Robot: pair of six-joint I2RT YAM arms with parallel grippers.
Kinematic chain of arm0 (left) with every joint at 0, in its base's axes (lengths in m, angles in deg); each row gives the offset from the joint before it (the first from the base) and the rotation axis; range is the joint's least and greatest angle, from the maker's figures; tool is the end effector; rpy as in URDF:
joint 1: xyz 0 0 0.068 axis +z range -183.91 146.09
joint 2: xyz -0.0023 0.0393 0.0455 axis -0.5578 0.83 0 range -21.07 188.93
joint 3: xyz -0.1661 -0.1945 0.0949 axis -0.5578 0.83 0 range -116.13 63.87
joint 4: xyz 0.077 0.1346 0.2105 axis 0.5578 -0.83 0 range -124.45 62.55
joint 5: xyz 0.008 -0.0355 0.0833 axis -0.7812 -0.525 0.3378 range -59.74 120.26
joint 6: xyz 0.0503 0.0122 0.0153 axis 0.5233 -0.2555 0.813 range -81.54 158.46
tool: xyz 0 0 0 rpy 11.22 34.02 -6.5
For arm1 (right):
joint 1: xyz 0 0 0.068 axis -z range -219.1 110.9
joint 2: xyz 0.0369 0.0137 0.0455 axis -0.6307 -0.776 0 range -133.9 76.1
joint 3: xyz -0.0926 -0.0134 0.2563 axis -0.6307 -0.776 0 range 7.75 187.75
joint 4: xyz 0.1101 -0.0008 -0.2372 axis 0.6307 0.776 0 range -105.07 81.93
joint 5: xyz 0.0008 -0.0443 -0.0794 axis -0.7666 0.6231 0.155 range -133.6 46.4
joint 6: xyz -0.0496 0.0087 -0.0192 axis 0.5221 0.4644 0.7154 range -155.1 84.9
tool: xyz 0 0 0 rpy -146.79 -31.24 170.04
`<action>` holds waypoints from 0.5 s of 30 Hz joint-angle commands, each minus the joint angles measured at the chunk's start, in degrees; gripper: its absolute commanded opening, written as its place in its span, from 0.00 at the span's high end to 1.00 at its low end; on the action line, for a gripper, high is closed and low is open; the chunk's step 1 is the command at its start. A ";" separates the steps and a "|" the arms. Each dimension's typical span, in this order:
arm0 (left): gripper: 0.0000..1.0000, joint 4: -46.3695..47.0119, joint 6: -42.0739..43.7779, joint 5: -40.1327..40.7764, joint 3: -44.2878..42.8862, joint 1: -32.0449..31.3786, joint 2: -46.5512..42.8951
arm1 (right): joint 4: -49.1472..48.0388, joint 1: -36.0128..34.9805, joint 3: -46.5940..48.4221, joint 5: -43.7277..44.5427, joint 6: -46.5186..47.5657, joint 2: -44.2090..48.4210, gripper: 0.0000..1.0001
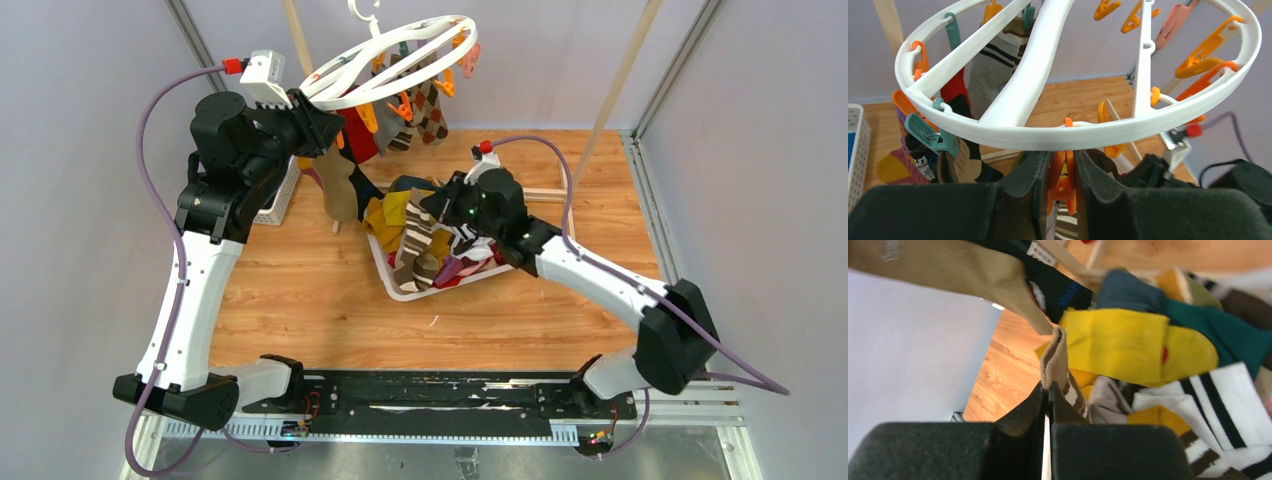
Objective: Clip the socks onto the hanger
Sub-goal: Pick up the sock from the bin.
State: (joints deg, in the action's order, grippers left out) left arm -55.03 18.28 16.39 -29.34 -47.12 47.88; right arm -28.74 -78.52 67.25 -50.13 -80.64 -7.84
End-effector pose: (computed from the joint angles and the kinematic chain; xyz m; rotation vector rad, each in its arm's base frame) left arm 0.2242 -0.0614 0.5090 0.0891 1.6635 -0.6416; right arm 0.2659 0.2238 0.3089 0.0120 1.9124 1.1481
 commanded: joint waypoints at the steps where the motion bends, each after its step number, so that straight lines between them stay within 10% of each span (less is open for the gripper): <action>1: 0.92 -2.49 0.22 0.20 -0.23 0.34 -0.33 | 5.25 -8.43 3.80 11.51 21.86 7.87 1.00; 15: 0.94 -3.38 -4.34 -1.35 -0.11 0.29 1.46 | 8.35 -24.89 12.55 28.03 44.81 8.88 1.00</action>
State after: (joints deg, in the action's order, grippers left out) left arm -56.03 15.81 15.32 -29.34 -47.12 48.25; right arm -19.10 -100.51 74.88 -29.56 -47.16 2.73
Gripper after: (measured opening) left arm 0.240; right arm 0.011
